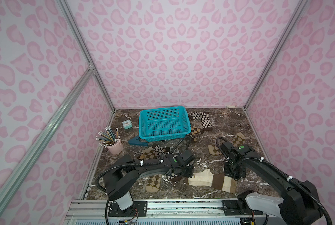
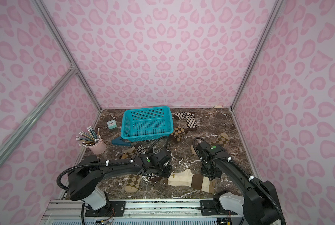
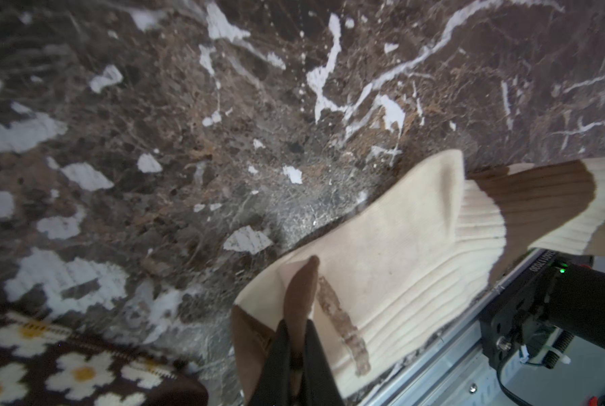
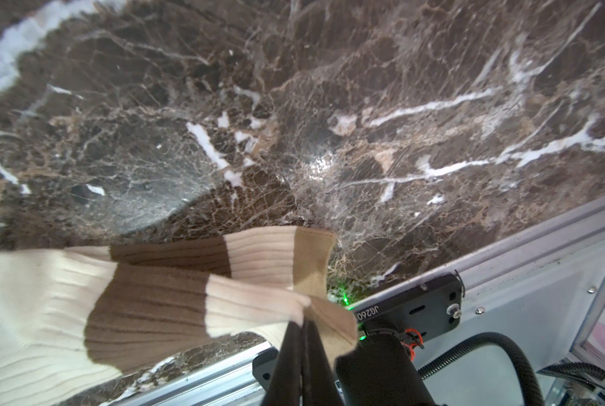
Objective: Place the socks together as a pair
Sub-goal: Place the sock in the sock, then pick up a pair of socks from the center of the board.
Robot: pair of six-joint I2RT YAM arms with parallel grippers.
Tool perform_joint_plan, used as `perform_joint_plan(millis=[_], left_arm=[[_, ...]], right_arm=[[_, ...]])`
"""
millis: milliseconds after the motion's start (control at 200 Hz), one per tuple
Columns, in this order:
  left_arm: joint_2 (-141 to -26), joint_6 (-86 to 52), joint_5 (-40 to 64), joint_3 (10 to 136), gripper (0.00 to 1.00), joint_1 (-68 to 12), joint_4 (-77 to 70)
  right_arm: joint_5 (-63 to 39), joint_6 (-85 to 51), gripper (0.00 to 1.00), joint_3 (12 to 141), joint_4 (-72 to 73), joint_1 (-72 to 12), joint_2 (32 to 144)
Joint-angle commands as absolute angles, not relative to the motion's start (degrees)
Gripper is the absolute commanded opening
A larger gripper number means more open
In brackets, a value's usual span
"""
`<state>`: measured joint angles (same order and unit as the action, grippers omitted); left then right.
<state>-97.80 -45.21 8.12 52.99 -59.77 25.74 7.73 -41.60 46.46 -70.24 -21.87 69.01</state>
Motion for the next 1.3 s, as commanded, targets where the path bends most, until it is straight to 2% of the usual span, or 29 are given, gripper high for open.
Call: perform_joint_plan(millis=[0, 20, 65, 145, 225, 355, 605, 685, 880, 925, 950, 995, 1070, 1140, 1295], left_arm=[[-97.48, -45.16, 8.12, 52.89, 0.34, -60.13, 25.36], [-97.03, -45.04, 8.08, 52.83, 0.41, -60.27, 25.17], [-95.94, -45.11, 7.76, 52.59, 0.52, -60.38, 25.01], [-94.59, -45.25, 7.44, 52.19, 0.63, -60.45, 25.13], [-94.40, -45.22, 7.73, 51.94, 0.65, -60.47, 25.24], [-95.41, -44.96, 7.77, 52.63, 0.65, -60.40, 25.85], [-99.71, -44.17, 8.10, 54.79, 0.64, -60.42, 26.23], [-101.71, -43.90, 7.87, 55.60, 0.61, -60.46, 27.08], [-103.58, -43.70, 7.10, 56.59, 0.43, -60.42, 28.46], [-103.82, -43.46, 6.73, 56.75, 0.37, -60.34, 28.55], [-104.03, -43.38, 6.60, 56.85, 0.29, -60.14, 28.64], [-104.23, -43.18, 6.72, 56.74, 0.21, -59.72, 28.61], [-103.45, -43.00, 6.56, 56.22, 0.12, -58.10, 28.19], [-101.92, -42.64, 6.20, 55.90, 0.07, -55.65, 28.11], [-98.89, -40.45, 5.66, 56.38, 0.05, -49.64, 29.57]], right_arm=[[8.35, -42.70, 0.07, 47.04, -71.53, -22.02, 69.46], [8.28, -42.79, 0.11, 47.08, -71.48, -21.94, 69.44], [8.10, -42.88, 0.22, 46.94, -71.24, -21.97, 69.42], [7.70, -43.41, 0.36, 46.76, -71.04, -21.97, 69.57], [6.52, -43.63, 0.45, 46.64, -70.11, -21.97, 69.39], [6.66, -45.02, 0.53, 47.40, -70.54, -21.70, 68.43], [4.28, -42.83, 0.60, 46.41, -68.32, -18.20, 68.61], [3.65, -42.15, 0.60, 46.57, -67.39, -17.99, 69.27], [3.38, -41.76, 0.59, 46.01, -66.30, -17.79, 69.92], [3.16, -41.79, 0.59, 45.60, -65.98, -17.63, 69.66], [2.96, -41.75, 0.59, 45.45, -65.82, -17.51, 69.53], [2.52, -41.75, 0.59, 44.90, -65.28, -17.32, 69.18], [1.52, -41.66, 0.59, 44.15, -64.33, -16.97, 68.82], [0.38, -41.66, 0.59, 43.61, -63.17, -16.49, 68.49], [-5.99, -42.48, 0.61, 42.01, -58.22, -15.48, 67.99]])
